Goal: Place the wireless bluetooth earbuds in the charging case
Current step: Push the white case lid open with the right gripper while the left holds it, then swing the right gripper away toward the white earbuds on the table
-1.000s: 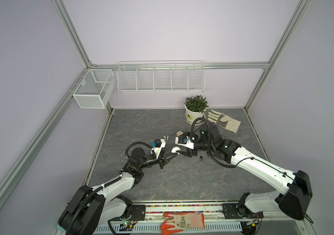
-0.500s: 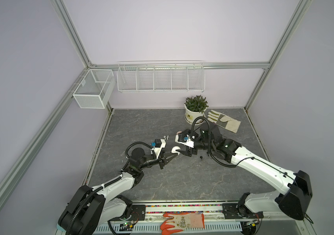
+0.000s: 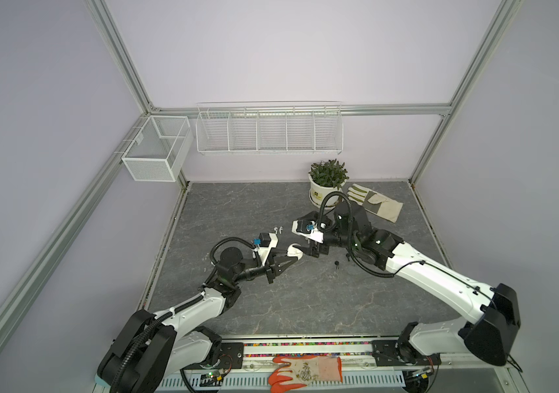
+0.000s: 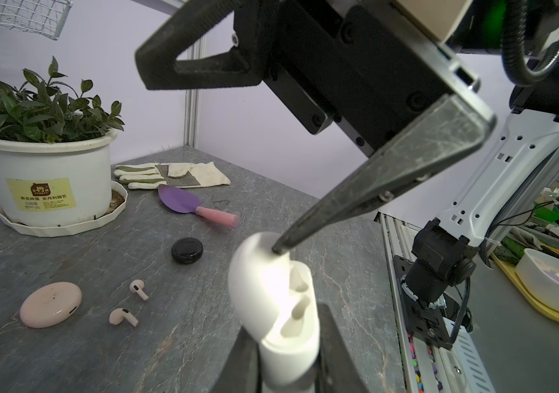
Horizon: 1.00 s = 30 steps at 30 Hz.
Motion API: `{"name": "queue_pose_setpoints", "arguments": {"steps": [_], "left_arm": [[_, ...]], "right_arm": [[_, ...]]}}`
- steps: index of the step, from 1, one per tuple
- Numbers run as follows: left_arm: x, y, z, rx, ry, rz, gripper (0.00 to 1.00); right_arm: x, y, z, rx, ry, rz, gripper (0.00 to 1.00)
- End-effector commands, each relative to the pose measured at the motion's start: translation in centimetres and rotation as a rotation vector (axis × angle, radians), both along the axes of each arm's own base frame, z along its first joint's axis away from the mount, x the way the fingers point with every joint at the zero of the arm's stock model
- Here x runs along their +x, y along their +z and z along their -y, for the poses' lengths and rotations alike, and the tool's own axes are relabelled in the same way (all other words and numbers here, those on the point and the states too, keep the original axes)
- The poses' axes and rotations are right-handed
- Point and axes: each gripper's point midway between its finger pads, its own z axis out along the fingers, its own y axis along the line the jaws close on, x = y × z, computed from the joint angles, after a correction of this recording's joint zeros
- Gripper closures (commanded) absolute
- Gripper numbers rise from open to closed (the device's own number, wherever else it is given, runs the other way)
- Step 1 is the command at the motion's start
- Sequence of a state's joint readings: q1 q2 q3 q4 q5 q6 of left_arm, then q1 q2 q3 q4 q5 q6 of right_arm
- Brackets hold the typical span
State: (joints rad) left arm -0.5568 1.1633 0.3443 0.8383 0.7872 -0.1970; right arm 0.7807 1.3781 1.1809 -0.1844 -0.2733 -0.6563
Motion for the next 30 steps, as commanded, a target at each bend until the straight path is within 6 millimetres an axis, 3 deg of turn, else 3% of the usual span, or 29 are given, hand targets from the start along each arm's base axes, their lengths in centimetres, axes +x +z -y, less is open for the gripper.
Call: {"name": "queue_pose_setpoints", "arguments": {"steps": [1, 8, 12, 16, 25, 30], "left_arm": [[-0.6, 0.9, 0.0, -0.017, -0.019, 0.031, 1.0], [-0.8, 1.3, -0.4, -0.014, -0.003, 0.036, 1.0], [-0.4, 1.1, -0.6, -0.015, 0.03, 0.026, 1.0], [0.5, 1.4, -1.1, -0.045, 0.102, 0.015, 1.0], [1.9, 1.3, -3.9, -0.05, 0.308, -0.043, 1.0], [3.1, 2.4, -5.5, -0.069, 0.405, -0.083, 1.0]], "right_arm": [[1.0, 0.2, -0.5, -0.001, -0.012, 0.015, 0.15], [2.2, -0.6, -1.2, -0.018, -0.03, -0.005, 0.16], [2.3, 1.1, -1.0, 0.01, -0.059, -0.026, 0.16], [4.1, 2.5, -0.1, 0.127, -0.246, -0.144, 0.15], [9.4, -1.4, 2.0, 0.206, -0.599, -0.426, 0.16], [11.9, -3.6, 1.6, 0.224, -0.711, -0.533, 0.18]]}}
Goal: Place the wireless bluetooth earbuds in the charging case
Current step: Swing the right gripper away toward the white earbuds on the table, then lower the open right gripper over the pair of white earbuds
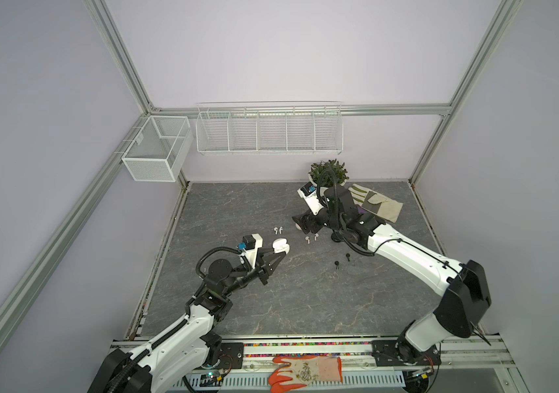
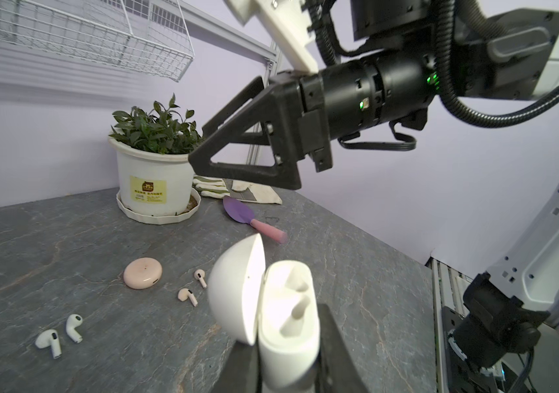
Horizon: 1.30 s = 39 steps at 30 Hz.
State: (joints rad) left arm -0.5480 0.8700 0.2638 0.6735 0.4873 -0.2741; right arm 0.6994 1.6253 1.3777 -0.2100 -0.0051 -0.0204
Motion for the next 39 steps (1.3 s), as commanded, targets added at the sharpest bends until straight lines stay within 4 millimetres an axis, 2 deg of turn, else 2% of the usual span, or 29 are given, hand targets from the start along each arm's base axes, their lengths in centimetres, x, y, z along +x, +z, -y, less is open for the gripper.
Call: {"name": "queue_pose_setpoints", "arguments": {"steps": [1, 5, 11, 19, 25, 30, 39], "left_arm": [[2.2, 0.8, -1.6, -0.019, 0.12, -0.064, 1.0], [4.7, 1.3, -3.3, -0.078, 0.179, -0.148, 1.0], [5.8, 1.6, -3.8, -0.064, 0.223, -0.166, 1.0], [5.5, 0.1, -4.4, -0.045, 0.252, -0.182, 1.0], [5.2, -0.2, -4.4, -0.061, 0.246, -0.185, 1.0], [5.1, -0.5, -4.3, -0.059, 0.239, -0.195, 1.0], [5.2, -0.6, -4.3, -0.058, 0.235, -0.199, 1.0]], "right_arm": [[1.8, -1.5, -0.2, 0.046, -0.118, -0.115, 0.19], [3.3, -4.2, -1.4, 0.066, -0.141, -0.194, 0.25], [4.8, -7.7, -3.0, 0.056, -0.164, -0.278, 0.35], [5.7, -11.7, -4.5, 0.04, -0.172, -0.358, 0.43], [6.3, -14.3, -6.8, 0.002, -0.151, -0.38, 0.49], [7.3, -16.0, -8.1, -0.015, -0.143, -0.387, 0.59], [8.5, -19.1, -10.4, -0.068, -0.122, -0.424, 0.6]]}}
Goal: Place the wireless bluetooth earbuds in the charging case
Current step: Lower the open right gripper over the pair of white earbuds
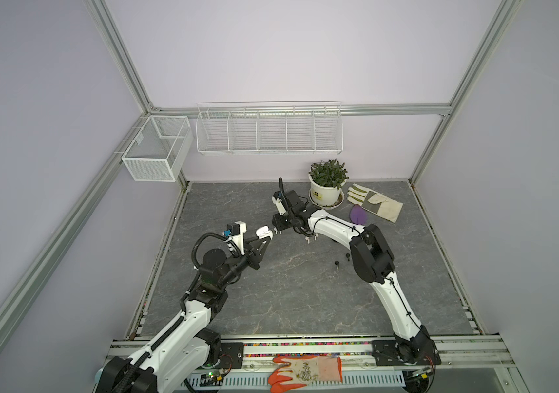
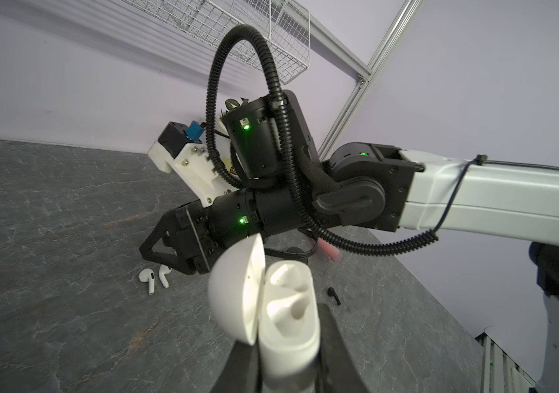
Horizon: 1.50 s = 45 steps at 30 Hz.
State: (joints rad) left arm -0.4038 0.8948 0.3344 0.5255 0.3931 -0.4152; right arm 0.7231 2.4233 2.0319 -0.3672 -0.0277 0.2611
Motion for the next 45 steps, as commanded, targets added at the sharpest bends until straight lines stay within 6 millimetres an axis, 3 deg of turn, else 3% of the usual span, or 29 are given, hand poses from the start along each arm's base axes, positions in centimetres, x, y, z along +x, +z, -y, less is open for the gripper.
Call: {"name": "queue_pose_setpoints", "arguments": {"steps": [1, 8, 19, 32, 45], "left_arm": [[0.0, 0.1, -0.1, -0.016, 0.0, 0.007, 1.0], [-0.1, 0.0, -0.1, -0.014, -0.002, 0.005, 1.0], [-0.4, -0.4, 0.8, -0.047, -0.062, -0.013, 1.0], [-1.2, -0.1, -0.3, -0.056, -0.02, 0.001, 1.0], [-1.1, -0.6, -0.4, -0.048, -0.007, -0.011, 1.0]], "right_arm": [[-0.4, -1.2, -0.5, -0.034, 0.023, -0.034, 0.6], [0.0, -2.5, -0.7, -0.067, 0.026, -0.054, 0.61], [-1.2, -3.5, -1.0, -0.117, 0.046, -0.072, 0.62], [-1.5, -4.4, -1.4, -0.149, 0.052, -0.083, 0.62], [-3.0, -5.2, -1.1, -0.193, 0.068, -0.12, 0.6]]}}
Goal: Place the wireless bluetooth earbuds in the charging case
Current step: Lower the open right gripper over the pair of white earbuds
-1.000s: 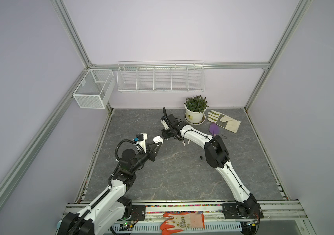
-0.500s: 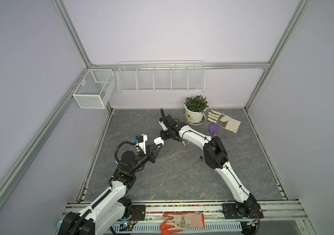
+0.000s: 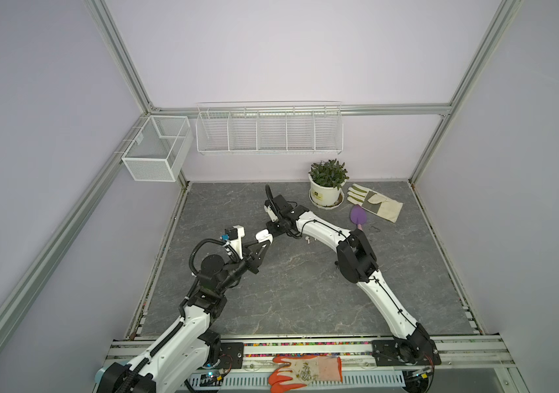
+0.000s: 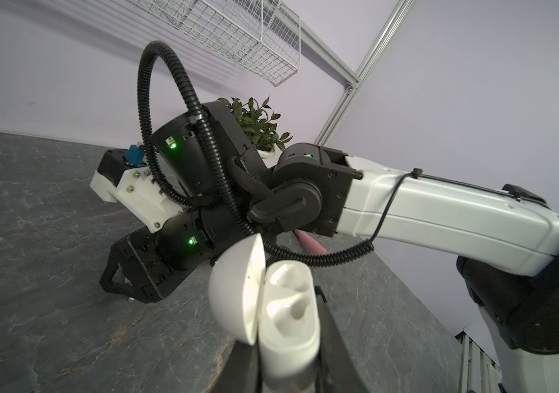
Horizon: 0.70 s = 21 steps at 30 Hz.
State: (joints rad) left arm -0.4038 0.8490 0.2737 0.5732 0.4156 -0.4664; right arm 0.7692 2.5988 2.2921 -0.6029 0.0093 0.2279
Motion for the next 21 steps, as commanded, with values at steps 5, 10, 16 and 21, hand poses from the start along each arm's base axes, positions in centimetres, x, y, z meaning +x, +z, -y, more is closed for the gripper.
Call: {"name": "queue_pose_setpoints", "arguments": {"steps": [5, 10, 16, 21], "left_arm": [[0.1, -0.3, -0.4, 0.002, 0.018, -0.004, 1.0], [0.0, -0.4, -0.6, 0.006, 0.027, -0.002, 1.0], [0.0, -0.4, -0.6, -0.001, 0.027, -0.01, 1.0], [0.0, -0.4, -0.6, 0.002, 0.029, -0.005, 1.0]], "right_arm": [[-2.1, -1.2, 0.8, -0.064, 0.024, -0.049, 0.55], [-2.7, -1.5, 1.4, -0.088, 0.026, -0.055, 0.47], [-3.1, -1.4, 1.7, -0.098, 0.021, -0.048, 0.35], [-3.3, -1.9, 1.8, -0.096, 0.001, -0.064, 0.4]]}}
